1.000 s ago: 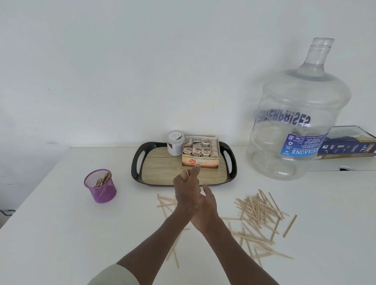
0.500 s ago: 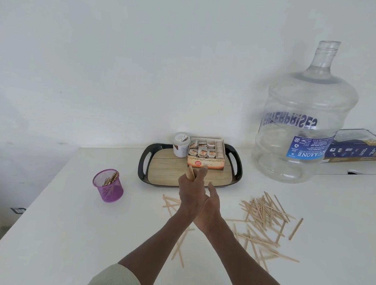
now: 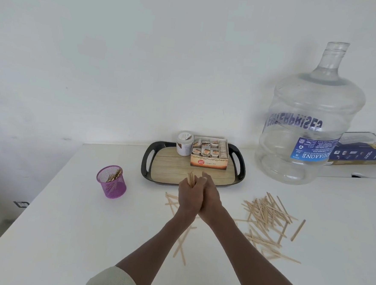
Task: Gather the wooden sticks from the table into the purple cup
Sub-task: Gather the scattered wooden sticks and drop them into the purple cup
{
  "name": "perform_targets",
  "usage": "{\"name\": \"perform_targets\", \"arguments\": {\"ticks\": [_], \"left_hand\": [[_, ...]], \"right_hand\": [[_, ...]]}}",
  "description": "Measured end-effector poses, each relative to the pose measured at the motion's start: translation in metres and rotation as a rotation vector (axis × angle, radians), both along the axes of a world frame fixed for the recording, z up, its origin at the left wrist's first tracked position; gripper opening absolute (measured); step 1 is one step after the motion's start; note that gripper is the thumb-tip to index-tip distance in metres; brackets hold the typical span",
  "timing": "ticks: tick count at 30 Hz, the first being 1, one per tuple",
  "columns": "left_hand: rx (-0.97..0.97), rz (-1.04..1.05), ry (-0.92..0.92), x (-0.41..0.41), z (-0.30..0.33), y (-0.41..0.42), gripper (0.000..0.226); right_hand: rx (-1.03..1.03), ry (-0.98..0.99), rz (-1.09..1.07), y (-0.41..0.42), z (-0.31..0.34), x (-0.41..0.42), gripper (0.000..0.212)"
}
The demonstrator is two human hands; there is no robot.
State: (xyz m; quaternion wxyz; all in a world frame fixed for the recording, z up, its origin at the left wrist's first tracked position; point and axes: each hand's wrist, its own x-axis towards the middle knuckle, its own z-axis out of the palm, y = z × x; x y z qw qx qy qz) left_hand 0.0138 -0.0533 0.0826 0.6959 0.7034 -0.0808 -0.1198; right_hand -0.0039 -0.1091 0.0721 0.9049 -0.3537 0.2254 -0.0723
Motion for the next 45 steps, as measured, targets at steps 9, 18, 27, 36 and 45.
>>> {"name": "perform_targets", "arguments": {"ticks": [9, 18, 27, 36, 45], "left_hand": [[0.179, 0.017, -0.183, 0.011, -0.017, 0.021, 0.041], [0.265, 0.007, -0.226, 0.028, -0.033, 0.033, 0.044], [0.303, 0.044, -0.210, 0.045, -0.036, 0.053, 0.041], [0.324, 0.097, -0.188, 0.071, -0.045, 0.087, 0.033], [0.367, 0.226, -0.053, 0.104, -0.073, 0.131, 0.034]], "right_hand": [[-1.061, 0.076, 0.081, -0.029, 0.038, 0.008, 0.048], [-1.752, -0.011, 0.494, -0.010, 0.066, 0.012, 0.018], [-1.872, 0.056, 0.541, 0.024, 0.067, 0.038, 0.014], [-1.963, 0.005, 0.559, 0.058, 0.068, 0.063, 0.016], [-1.881, -0.041, 0.363, 0.074, 0.099, 0.114, 0.015]]}}
